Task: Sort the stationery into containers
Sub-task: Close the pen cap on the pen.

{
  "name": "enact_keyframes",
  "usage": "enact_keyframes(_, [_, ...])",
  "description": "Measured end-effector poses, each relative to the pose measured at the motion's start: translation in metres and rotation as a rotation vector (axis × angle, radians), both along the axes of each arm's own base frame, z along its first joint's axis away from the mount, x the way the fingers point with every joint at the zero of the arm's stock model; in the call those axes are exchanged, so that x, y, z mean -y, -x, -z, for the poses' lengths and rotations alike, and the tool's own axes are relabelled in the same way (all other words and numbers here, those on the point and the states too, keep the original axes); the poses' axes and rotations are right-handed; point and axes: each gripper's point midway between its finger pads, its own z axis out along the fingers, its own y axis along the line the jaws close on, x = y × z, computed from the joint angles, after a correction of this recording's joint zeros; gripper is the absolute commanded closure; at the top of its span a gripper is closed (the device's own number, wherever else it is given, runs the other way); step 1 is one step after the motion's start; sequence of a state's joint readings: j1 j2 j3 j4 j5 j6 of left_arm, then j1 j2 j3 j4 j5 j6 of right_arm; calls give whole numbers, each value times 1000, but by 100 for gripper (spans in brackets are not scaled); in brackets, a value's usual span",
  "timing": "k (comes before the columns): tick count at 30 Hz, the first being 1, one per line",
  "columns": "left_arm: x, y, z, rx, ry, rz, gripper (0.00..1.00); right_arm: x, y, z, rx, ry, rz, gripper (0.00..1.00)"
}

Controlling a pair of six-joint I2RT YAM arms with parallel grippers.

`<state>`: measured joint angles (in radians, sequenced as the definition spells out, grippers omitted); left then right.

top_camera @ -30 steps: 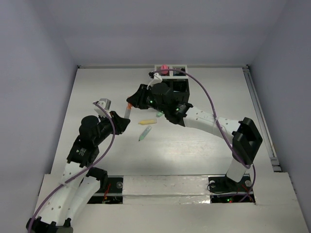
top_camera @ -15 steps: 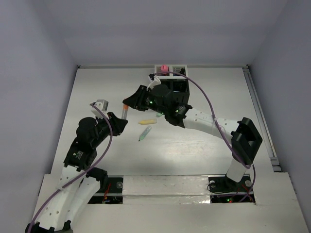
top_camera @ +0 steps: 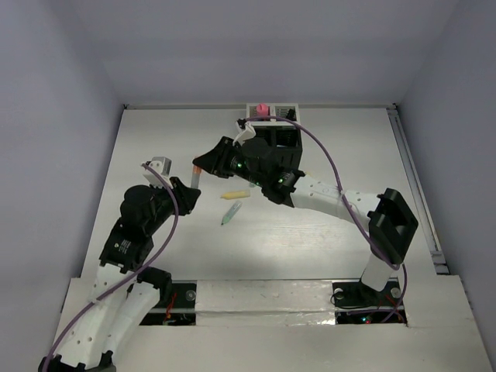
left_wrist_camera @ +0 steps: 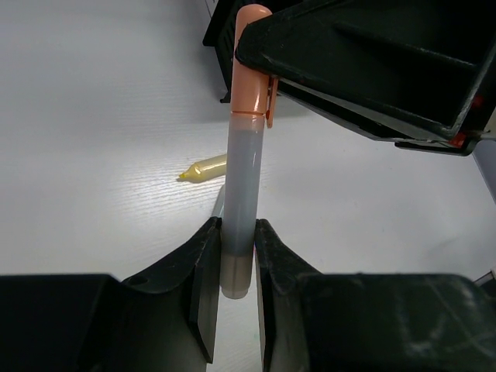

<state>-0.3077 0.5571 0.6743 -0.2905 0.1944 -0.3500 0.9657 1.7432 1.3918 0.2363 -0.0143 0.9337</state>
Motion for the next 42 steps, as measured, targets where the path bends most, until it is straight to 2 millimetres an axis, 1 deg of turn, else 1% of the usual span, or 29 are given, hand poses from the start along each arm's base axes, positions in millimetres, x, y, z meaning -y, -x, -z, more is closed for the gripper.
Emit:
enact_keyframes(4, [0, -3, 3, -10, -14, 4, 100, 1, -1, 2, 15, 14, 4, 100])
enact_keyframes(11, [0, -3, -2, -14, -30, 8, 100, 0, 0, -1, 51, 4, -14, 100])
enact_keyframes(19, [2, 2, 11, -97, -59, 26, 100, 6, 5, 19, 47, -6, -15, 100])
enact_keyframes(23, [2, 4, 14, -133, -74, 31, 100, 7, 8, 25, 32, -31, -20, 100])
enact_keyframes(26, [0, 5, 12, -158, -86, 26, 100, 4, 10, 22, 32, -53, -23, 100])
enact_keyframes(30, [-1, 1, 1, -175, -100, 14, 100, 2, 9, 11, 51, -97, -12, 100])
enact_keyframes(32, [-1, 0, -2, -179, -104, 12, 100, 3, 8, 9, 58, -116, -3, 100])
enact_keyframes(39, [1, 7, 12, -247, -123, 39, 100, 11, 14, 31, 25, -106, 6, 100])
enact_keyframes(40, [3, 8, 13, -254, -119, 51, 100, 13, 14, 32, 23, -101, 9, 100])
enact_keyframes(42, [7, 10, 12, -255, -109, 74, 100, 18, 15, 28, 24, -92, 18, 100])
